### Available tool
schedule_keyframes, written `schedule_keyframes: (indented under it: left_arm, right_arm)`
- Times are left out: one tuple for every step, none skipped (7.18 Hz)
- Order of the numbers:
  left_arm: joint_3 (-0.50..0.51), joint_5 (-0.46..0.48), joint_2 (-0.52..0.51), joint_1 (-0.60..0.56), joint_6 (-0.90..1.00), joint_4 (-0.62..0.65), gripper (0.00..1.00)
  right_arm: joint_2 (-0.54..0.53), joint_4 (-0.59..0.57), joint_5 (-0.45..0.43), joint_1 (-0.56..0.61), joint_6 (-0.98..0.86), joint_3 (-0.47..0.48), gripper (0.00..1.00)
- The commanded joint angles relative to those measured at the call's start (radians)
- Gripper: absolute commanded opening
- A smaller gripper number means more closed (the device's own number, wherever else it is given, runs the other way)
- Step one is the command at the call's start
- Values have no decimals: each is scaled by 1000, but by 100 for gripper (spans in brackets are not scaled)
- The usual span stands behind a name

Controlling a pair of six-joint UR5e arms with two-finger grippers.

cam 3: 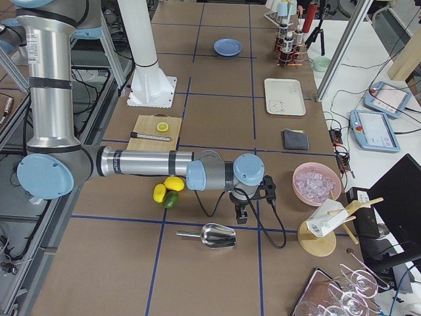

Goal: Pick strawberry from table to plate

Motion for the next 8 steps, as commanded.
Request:
schedule_keyframes:
  left_arm:
    - [-4,1,0,-1,-1,-8,100]
    - [-29,1,-8,1,-1,-11,100]
    - [-100,-5,-11,5,-34,-11,100]
    - [-134,-6,-11,33,-151,-52,100]
    - [-133,-6,-2,91,-319,-183,100]
    - [-132,-5,24,190,-522,-326,100]
    - [-121,3,68,279,-694,-490,100]
    - [-91,26,126,347,-808,-666,100]
  right_arm:
    - [0,0,0,1,0,6,100]
    - [1,0,0,1,2,11,100]
    - [8,1,-2,1,0,12,100]
    - [15,14,-12,1,14,20,100]
    - [47,12,-23,1,40,34,100]
    - [63,14,-12,1,117,35,100]
    - [61,14,-6,-1,156,43,100]
    - [61,14,-3,-2,155,43,100]
